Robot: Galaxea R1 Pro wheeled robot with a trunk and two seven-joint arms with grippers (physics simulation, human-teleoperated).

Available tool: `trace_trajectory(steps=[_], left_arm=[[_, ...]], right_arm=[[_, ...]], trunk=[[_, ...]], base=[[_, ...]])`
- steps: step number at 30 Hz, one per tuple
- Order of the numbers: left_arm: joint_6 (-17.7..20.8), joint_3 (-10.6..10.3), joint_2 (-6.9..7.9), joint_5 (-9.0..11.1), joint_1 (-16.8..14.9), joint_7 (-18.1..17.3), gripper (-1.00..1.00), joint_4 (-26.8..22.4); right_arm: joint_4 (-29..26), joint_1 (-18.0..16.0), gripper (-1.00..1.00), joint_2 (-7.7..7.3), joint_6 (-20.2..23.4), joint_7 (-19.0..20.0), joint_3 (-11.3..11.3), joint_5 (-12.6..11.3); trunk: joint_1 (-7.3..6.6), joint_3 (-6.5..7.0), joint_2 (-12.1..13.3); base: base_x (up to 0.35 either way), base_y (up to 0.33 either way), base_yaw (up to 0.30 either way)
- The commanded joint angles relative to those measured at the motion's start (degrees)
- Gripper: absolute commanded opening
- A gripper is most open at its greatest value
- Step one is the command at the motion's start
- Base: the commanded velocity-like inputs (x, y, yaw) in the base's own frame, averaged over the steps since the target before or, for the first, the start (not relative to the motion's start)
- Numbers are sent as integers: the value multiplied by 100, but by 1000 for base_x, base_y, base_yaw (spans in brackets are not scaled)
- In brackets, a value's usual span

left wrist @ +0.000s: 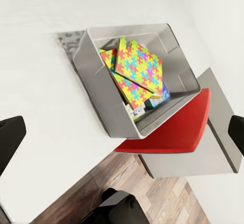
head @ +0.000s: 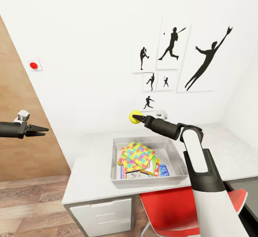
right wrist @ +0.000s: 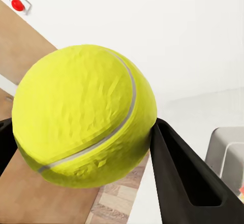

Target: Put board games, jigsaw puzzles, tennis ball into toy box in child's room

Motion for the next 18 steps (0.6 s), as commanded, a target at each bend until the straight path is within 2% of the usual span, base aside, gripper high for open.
trace_trajectory(steps=[1, 9, 18], left_arm=[[39, -38, 6, 36, -13, -12, 100, 4], [39, -38, 6, 36, 53, -9, 100, 4], [39, -38, 6, 37, 60, -11, 100, 4]], right_arm=[[-4, -7, -100, 4, 21, -43, -4, -43], [-4, -7, -100, 3, 21, -43, -10, -43], [-1, -7, -100, 6, 15, -77, -7, -35]], trunk=[[4, -13, -14], [4, 29, -14], [4, 92, -14]], base=[[31, 89, -5], [7, 9, -136], [17, -159, -197]])
